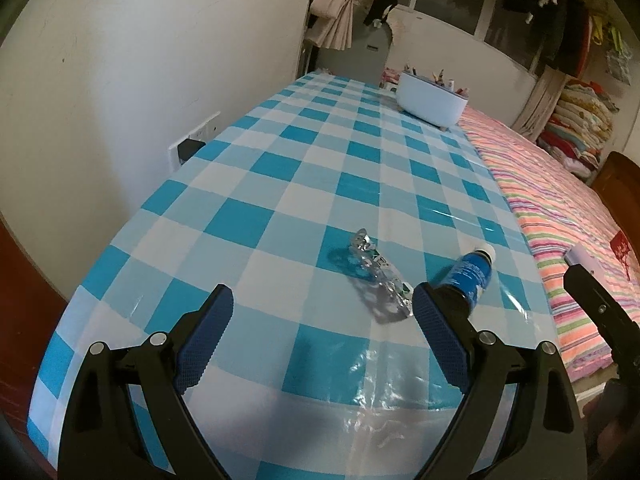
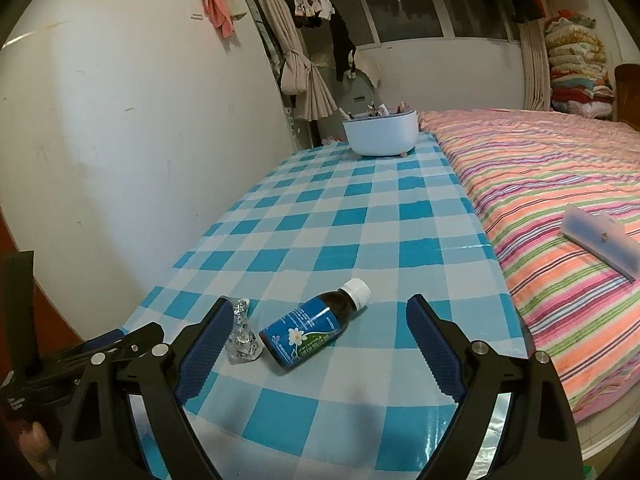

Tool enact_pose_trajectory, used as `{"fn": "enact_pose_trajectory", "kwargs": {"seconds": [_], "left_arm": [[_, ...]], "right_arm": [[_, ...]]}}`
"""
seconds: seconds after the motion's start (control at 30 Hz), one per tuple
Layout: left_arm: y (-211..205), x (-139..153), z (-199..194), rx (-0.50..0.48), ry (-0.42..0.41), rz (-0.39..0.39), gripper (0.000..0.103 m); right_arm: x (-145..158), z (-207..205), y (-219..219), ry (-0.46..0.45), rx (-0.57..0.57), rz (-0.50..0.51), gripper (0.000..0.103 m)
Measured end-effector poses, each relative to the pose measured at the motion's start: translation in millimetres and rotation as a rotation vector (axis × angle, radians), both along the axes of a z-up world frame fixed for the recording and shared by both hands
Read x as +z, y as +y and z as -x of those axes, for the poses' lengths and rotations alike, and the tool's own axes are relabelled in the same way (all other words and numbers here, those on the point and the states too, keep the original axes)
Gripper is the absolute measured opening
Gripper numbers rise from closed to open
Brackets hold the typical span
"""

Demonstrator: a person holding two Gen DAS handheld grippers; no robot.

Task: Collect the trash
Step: 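Move both tools back over the table toward the foil pack and bottle, then grasp the foil blister pack with the left tool while the right tool grasps the medicine bottle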

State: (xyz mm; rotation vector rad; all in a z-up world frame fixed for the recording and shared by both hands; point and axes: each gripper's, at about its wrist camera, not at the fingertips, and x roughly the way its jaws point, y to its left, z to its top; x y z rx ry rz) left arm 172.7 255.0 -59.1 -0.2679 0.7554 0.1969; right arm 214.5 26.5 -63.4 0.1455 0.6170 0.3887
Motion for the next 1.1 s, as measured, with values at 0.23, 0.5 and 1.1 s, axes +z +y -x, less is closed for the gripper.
{"fn": "enact_pose_trajectory", "kwargs": {"seconds": [0.23,0.5,1.1], "left_arm": [[4.8,-2.2,-5.1,0.008,0.011,0.010,0.090],[8.4,-1.9,-4.9,0.003,0.013,0.011,0.090],[12.7,-3.9,1.2,0.002,0.016,0.006,0.090]], "right_arm": [[-7.7,-9.9,10.2,0.038,0.010,-0.004,0.086],[-16.4,-16.9,18.8,0.066,0.008,0.004,0.086],[-20.2,-20.9,31.8,0.073,0.005,0.035,0.086]]}}
